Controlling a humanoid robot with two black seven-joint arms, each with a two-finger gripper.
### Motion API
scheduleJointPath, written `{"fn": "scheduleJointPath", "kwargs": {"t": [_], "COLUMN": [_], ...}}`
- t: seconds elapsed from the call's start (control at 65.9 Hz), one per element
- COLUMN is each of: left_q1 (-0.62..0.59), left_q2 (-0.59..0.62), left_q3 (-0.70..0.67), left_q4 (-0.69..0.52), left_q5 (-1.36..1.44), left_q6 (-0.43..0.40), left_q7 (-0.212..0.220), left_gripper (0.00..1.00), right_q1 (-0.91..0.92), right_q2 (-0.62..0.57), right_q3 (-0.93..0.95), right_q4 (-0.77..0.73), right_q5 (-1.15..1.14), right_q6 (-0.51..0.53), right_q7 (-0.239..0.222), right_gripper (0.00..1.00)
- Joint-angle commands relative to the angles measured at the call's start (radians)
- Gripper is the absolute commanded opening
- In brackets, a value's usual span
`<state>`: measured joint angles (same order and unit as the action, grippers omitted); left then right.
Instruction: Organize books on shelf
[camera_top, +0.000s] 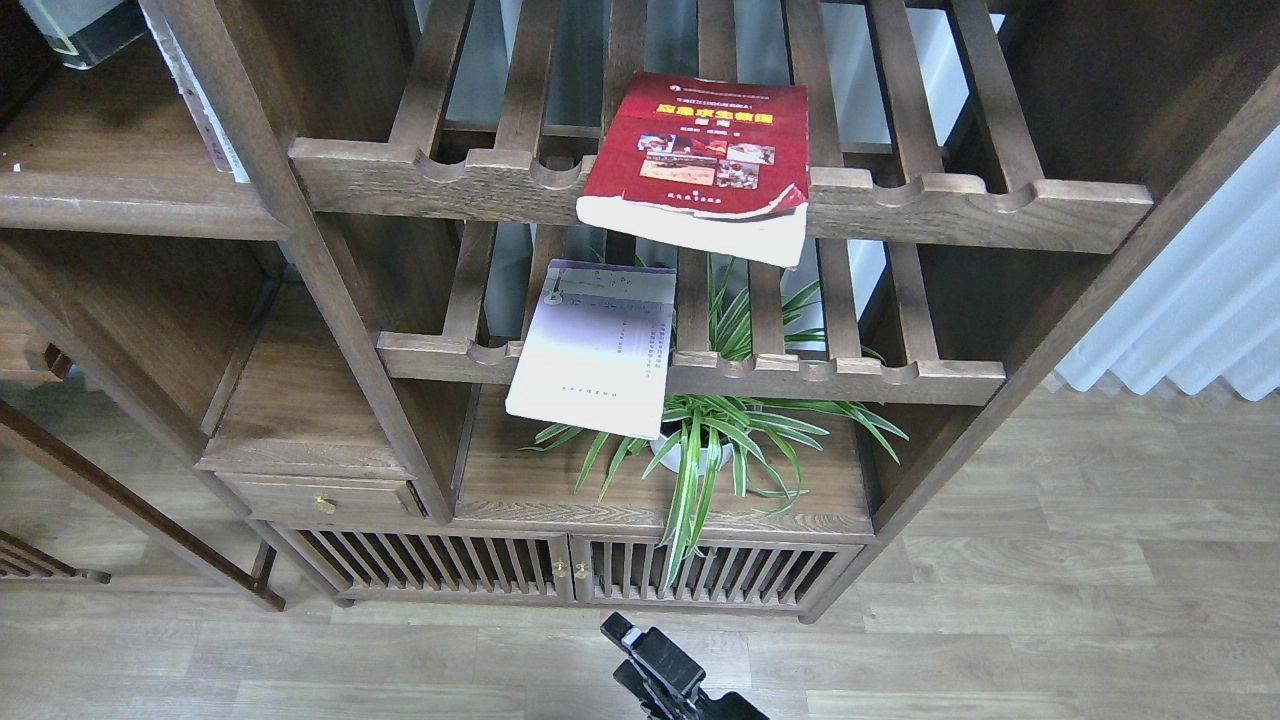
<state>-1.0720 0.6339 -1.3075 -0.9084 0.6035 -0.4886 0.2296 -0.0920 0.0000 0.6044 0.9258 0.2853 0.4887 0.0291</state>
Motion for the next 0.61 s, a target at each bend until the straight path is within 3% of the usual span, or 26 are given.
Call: {"fn": "scheduleJointPath", "kwargs": {"t": [0.0,0.273,0.592], "left_q1": [-0.005,0.021,0.027], "left_q2": [-0.002,-0.003,0.007], "left_q3": [0.025,0.030,0.004], "left_q4": [0.005,0.005,-0.009], "left_q5": [-0.008,-0.051,-0.076], "left_q6": [0.000,0.000,0.000], "left_q7": [0.002,-0.001,-0.004], "left_gripper": [0.12,0.66,0.67], "right_q1": [0.001,0.001,0.001], "right_q2": [0.000,0.000,0.000], "right_q3": [0.001,0.014,0.018], "right_q4": [0.010,0.021,0.021], "right_q5": [0.000,0.002,0.002], "right_q6": [0.000,0.000,0.000], "right_q7": [0.000,0.000,0.003], "right_gripper": [0.99,0.99,0.99]}}
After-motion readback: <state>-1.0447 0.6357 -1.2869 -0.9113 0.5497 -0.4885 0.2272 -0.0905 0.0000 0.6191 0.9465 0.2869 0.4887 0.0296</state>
